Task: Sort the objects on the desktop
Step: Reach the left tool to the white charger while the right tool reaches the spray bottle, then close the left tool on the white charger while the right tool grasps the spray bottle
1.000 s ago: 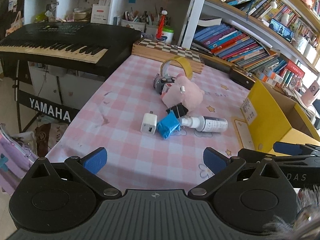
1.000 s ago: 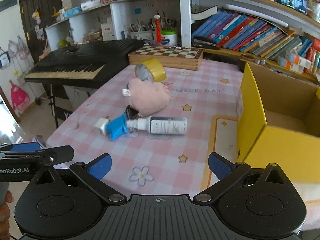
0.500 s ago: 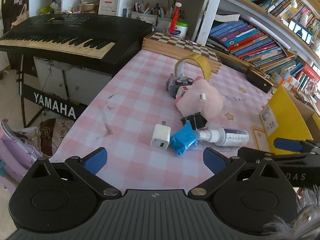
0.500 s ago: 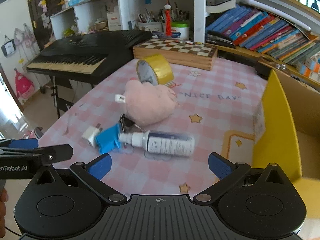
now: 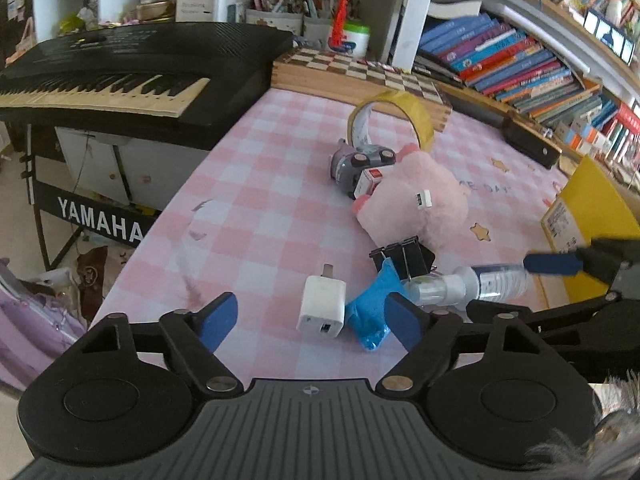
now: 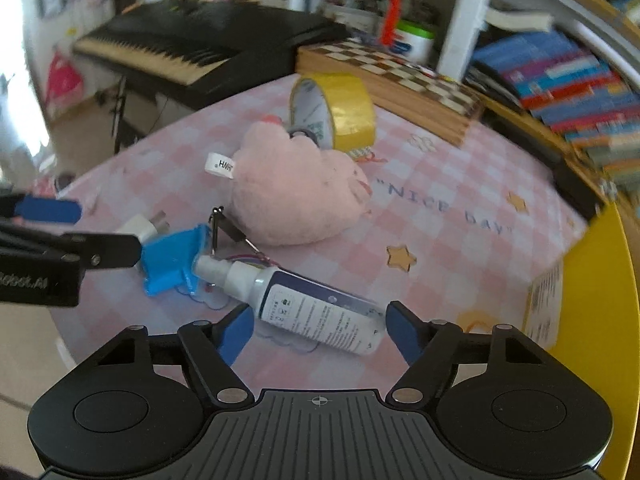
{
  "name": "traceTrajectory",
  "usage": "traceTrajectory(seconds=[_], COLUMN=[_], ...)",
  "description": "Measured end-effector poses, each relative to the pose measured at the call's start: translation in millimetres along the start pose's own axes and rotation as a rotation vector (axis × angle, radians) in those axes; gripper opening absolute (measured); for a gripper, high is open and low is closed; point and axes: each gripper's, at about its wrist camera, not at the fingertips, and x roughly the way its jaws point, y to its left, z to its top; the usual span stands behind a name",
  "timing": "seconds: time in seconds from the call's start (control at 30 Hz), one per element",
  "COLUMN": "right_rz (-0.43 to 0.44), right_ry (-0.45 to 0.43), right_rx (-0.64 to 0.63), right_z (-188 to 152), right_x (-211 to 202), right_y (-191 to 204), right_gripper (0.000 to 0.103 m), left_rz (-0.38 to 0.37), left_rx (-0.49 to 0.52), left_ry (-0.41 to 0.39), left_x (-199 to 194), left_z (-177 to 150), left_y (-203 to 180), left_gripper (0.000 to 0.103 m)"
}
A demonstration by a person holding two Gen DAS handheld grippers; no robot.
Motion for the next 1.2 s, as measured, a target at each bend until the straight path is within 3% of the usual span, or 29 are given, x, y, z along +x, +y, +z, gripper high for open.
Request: traceTrajectory(seconds=[0.17, 0.33, 0.47, 0.63, 0.8, 0.9, 0.97, 1.03, 1.2], right_rz=[0.033, 0.079, 0.062, 0.098, 0.186, 0.163, 0.154, 0.154, 0.158], right_ry=[-0.003, 0.021, 0.035, 0.099, 0.189, 0.201, 0.195, 0.193, 0.196], right_rx=[-0.11, -0.176, -0.194, -0.005, 0.353, 0.442, 0.517, 0.551, 0.454], right_z=[5, 9, 11, 13, 1, -8, -14, -17, -17], right_x=[7, 16, 19, 15, 14, 15, 15, 16, 12], right_y=[3, 9, 9, -11, -42, -49, -60, -65, -56], right_gripper=[0.074, 0.073, 0.067, 0.063, 0.046, 0.036, 0.034, 0.034, 0.035], left_rz=[-0.006, -0.017, -0.007, -0.009, 0.002, 0.004, 0.0, 0.002, -0.002], left_rx=[0.014, 0.025, 0.048, 0.057, 0.081, 0.079, 0.09, 0.108, 0.139], left_ry=[0.005, 0.009, 0.018, 0.019, 0.012, 0.018, 0.03, 0.042, 0.041], left_x=[14, 15, 9, 6, 3, 2, 5, 11, 24], left_z=[6, 13, 8, 6, 4, 4, 3, 2, 3], left_y=[-3, -5, -6, -7, -8, -6, -6, -7, -12], left_gripper=[0.066, 0.048, 0.044, 0.04, 0.036, 0.035, 0.035, 0.034, 0.029])
